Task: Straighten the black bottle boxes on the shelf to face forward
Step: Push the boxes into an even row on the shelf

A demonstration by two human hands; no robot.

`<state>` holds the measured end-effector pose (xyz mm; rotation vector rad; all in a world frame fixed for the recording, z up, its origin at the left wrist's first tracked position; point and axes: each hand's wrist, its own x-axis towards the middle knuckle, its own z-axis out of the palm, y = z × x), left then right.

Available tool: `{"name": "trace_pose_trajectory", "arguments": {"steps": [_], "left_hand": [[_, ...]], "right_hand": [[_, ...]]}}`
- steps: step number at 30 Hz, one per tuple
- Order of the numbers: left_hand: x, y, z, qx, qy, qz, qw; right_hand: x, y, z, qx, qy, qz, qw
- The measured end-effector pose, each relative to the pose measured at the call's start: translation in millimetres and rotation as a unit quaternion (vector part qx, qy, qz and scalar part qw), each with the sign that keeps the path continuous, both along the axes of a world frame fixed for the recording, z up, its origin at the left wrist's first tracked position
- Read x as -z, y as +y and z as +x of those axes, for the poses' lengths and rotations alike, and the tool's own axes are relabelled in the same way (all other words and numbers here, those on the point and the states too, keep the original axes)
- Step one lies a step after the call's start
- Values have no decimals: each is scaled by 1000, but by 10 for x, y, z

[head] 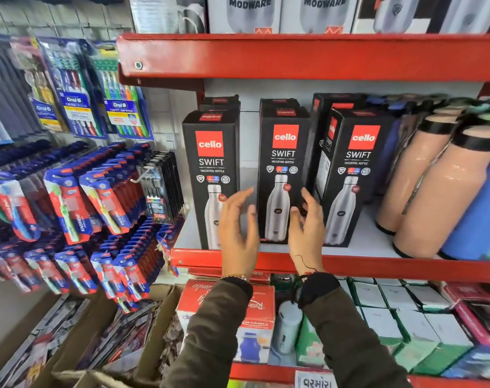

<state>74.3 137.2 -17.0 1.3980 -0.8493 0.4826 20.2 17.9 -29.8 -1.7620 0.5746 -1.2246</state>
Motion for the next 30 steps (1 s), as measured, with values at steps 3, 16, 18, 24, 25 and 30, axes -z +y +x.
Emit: {"name": "trace_pose_trajectory", "arguments": {"steps": [3,16,18,24,25,30], "left_hand": [[10,-223,-15,49,26,47,997],[32,-658,107,72,343,77,933],[36,-646,93,59,341,78,935],[35,-528,23,49,319,100,941],[39,-503,4,49,318,103,941],[47,-400,-96,47,321,96,941]], "right_hand": [[7,-98,40,-10,48,-8,999],[1,-222,2,-69,133,31,988],[3,-220,-6,-68,137,27,988],[14,-174,-98,-77,136,28,987],[20,-159,-121,-77,131,30,988],[44,-113,-218,-74,127,15,989]]}}
